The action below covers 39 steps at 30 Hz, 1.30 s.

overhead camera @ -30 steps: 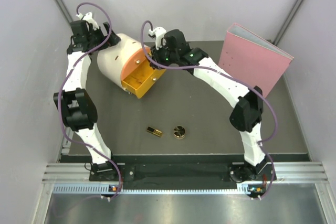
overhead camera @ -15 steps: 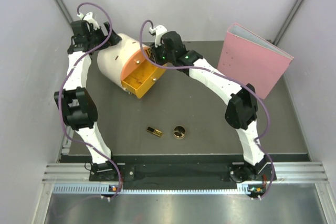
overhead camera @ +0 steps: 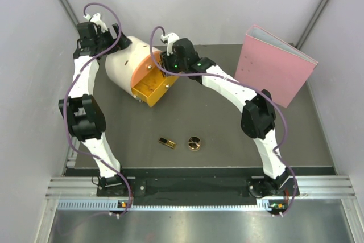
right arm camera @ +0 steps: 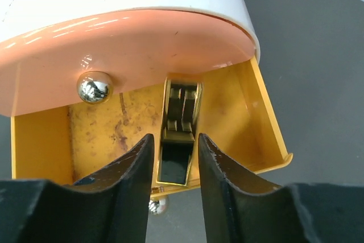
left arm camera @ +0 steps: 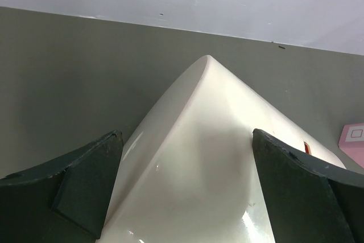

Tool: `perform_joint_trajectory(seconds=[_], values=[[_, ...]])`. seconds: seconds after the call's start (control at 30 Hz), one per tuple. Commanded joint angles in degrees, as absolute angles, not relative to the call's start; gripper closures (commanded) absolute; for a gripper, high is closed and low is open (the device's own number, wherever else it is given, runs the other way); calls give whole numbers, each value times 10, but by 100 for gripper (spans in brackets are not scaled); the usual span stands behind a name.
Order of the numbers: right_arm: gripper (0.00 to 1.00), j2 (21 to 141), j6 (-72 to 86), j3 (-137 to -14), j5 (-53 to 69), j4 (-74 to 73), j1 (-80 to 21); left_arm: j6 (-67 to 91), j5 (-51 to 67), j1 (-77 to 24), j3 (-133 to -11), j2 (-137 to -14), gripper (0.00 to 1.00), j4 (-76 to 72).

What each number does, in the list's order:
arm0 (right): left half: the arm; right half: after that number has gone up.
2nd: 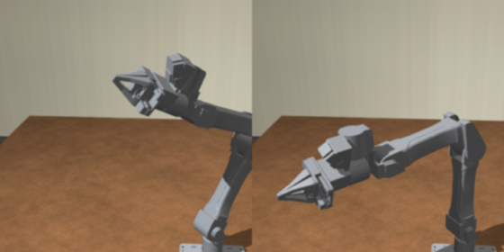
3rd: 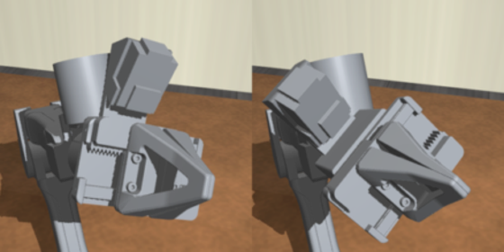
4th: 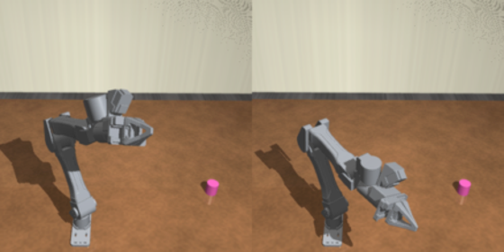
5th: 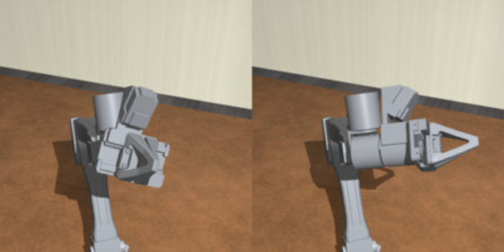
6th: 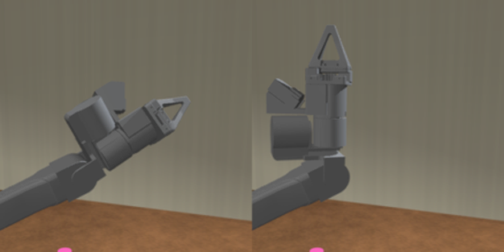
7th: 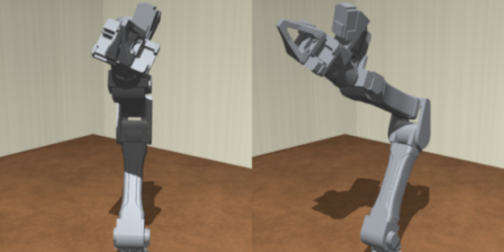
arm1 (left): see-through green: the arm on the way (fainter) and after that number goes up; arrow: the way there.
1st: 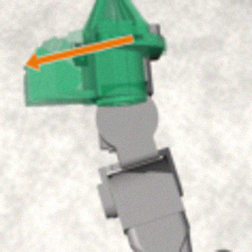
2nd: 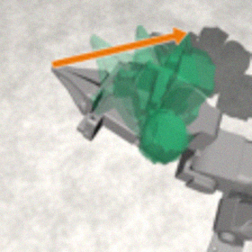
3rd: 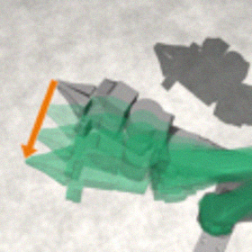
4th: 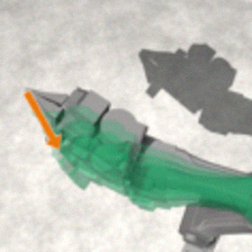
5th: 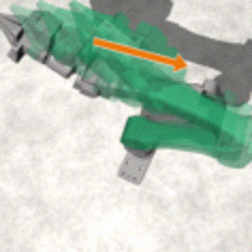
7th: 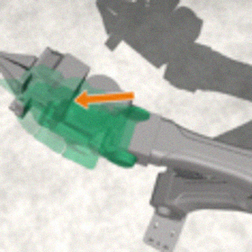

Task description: Organize the makeup

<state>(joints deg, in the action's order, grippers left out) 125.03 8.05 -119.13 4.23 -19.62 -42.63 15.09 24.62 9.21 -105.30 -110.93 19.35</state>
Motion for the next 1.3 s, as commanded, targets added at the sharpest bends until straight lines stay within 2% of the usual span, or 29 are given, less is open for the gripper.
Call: perform_joint_trajectory(seconds=[0.0, 0.13, 0.37, 0.53, 0.9, 1.27], values=[[59, 1252, 96, -1190, 56, -175, -431, 144, 250, 83, -1044, -1129, 1, 259], [48, 1253, 97, -1188, 54, -184, -433, 145, 251, 83, -1044, -1128, 1, 260], [42, 1227, 97, -1187, 41, -182, -432, 145, 253, 83, -1045, -1127, 1, 259], [36, 1153, 64, -1156, 67, -212, -433, 144, 254, 83, -1046, -1125, 1, 259], [33, 1063, -57, -1030, 172, -393, -456, 142, 257, 83, -1054, -1130, 1, 263], [33, 1162, -111, -1029, 208, -498, -533, 157, 248, 83, -1045, -1129, 1, 265]])
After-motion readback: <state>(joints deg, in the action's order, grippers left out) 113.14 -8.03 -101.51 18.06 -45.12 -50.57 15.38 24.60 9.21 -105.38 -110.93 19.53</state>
